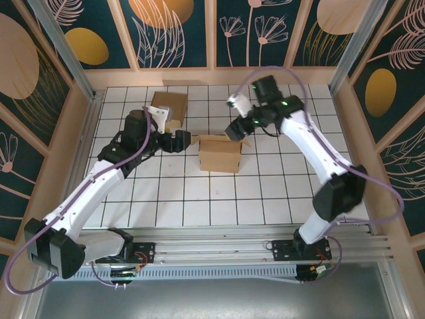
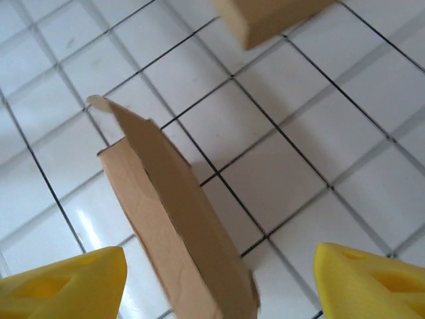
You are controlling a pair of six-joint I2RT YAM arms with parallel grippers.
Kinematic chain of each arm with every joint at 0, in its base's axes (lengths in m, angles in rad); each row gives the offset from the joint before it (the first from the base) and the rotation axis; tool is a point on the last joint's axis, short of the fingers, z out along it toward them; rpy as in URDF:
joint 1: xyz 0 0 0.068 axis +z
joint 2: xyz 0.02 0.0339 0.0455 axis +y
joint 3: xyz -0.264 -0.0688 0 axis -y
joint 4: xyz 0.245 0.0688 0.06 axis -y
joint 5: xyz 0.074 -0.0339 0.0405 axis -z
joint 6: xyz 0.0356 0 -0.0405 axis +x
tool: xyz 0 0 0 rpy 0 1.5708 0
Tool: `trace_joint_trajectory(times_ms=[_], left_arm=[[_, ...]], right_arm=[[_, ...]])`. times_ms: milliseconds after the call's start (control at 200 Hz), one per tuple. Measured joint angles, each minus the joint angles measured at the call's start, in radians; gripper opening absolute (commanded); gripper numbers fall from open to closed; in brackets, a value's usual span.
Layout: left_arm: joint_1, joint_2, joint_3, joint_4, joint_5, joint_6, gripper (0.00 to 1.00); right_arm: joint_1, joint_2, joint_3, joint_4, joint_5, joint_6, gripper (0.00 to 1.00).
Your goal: Fold the paper box
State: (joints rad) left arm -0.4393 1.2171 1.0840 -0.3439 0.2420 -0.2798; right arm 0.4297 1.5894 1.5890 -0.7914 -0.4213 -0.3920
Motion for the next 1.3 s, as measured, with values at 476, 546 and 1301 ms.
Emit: trace_joint_trajectory(times_ms=[476,546,1301], left_arm=[[0.000,0.190,0.072,-0.131,0.072,0.081,0.67],[0.000,0.197,0.072,-0.131,0.090,0.082,0.64],[0.000,0.283,0.076,-0.051,0.167,0.074,0.39]], right_arm=[[-0.171,-0.278,-0.503,0.327,-0.169,0.512,0.52],[-0.168,-0.269,-0.505,0.337,-0.175,0.515,0.47],[-0.094,-0.222,-0.525,0.403,-0.136,0.512,0.15]])
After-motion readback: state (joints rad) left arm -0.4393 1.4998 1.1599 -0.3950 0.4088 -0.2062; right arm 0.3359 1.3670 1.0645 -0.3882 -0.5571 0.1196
